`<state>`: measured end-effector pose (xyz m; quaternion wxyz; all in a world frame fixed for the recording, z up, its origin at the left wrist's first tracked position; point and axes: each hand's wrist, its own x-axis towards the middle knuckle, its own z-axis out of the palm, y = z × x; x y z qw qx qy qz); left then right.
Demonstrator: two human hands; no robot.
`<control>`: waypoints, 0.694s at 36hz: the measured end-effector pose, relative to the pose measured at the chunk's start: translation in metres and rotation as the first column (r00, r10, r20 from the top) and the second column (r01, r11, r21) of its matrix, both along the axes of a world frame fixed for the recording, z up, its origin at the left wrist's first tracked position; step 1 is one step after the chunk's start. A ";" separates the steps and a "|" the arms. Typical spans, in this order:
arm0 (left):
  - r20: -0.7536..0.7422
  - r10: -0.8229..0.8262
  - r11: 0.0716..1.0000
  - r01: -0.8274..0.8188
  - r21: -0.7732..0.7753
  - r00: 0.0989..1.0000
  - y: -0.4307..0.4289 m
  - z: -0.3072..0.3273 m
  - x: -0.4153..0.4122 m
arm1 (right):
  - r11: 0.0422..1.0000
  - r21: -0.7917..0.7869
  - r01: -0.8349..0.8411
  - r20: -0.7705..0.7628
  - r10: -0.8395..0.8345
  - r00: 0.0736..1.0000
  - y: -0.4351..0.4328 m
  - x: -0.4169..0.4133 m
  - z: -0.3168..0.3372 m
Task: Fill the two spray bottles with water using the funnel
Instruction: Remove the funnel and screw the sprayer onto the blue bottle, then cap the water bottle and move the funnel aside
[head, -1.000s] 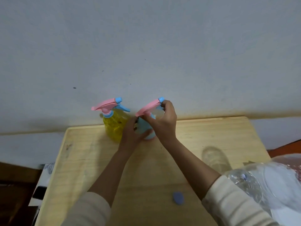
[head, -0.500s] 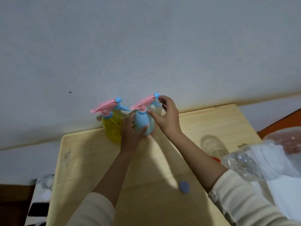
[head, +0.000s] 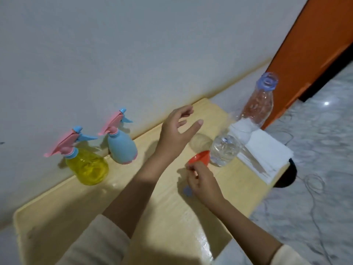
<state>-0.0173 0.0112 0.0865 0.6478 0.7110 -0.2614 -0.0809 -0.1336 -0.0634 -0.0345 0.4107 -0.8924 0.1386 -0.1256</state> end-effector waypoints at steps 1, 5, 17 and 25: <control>0.019 -0.079 0.996 0.078 0.030 0.997 -0.013 0.006 -0.003 | 0.997 -0.071 -0.029 -0.053 0.026 0.998 0.000 -0.009 -0.008; 0.034 -0.289 0.949 0.282 0.138 0.957 -0.054 0.021 -0.016 | 0.984 -0.170 -0.051 -0.146 0.026 0.989 0.006 -0.028 -0.028; 0.031 -0.229 0.969 0.224 0.106 0.973 -0.081 0.016 -0.028 | 0.982 -0.163 -0.096 -0.112 0.079 0.991 0.010 -0.033 -0.042; 0.034 -0.217 0.971 0.212 0.107 0.976 -0.083 0.014 -0.030 | 0.973 -0.181 -0.145 -0.149 0.118 0.982 0.012 -0.039 -0.047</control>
